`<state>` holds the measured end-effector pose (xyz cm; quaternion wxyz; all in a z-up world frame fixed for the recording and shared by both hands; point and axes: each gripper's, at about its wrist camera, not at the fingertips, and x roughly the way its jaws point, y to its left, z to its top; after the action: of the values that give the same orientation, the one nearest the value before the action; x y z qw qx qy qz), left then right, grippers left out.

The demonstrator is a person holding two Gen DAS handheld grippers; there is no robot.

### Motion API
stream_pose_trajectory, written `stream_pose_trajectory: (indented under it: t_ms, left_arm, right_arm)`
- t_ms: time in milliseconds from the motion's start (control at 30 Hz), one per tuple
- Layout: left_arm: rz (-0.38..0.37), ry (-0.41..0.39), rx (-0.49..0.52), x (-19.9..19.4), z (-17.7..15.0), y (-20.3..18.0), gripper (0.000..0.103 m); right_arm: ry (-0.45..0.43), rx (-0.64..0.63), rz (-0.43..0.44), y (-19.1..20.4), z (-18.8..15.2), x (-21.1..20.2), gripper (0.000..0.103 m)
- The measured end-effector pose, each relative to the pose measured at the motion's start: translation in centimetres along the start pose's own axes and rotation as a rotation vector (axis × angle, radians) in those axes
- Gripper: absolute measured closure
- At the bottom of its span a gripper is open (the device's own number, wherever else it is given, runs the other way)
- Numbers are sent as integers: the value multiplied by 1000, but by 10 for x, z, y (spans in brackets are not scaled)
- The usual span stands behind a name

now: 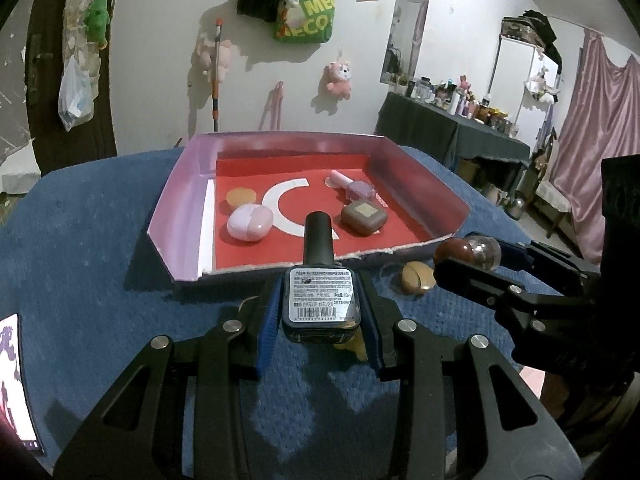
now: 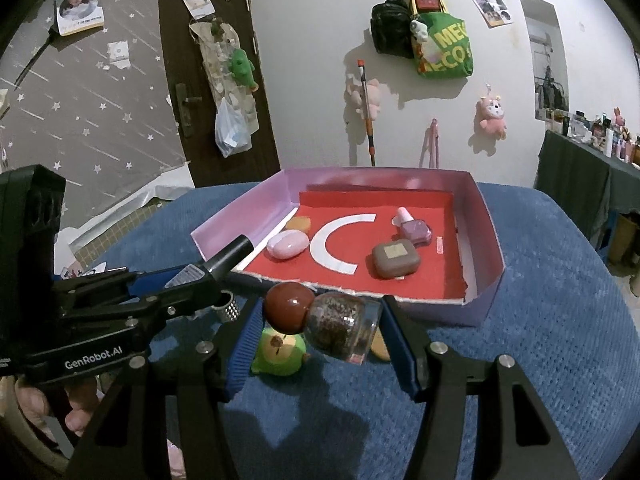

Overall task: Organize rigid objects
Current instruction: 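Carry glitter bottle and dark nail polish over the red box with both tools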

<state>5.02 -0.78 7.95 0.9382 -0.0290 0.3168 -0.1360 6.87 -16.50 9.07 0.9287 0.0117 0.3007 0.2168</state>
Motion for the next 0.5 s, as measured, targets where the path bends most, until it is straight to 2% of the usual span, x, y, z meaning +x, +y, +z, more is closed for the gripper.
stream_pose_trajectory:
  t_ms: [500]
  left_arm:
    - [-1,9,7,19,29,8,69]
  right_arm:
    - [21,-3,18,-16,27,21,42]
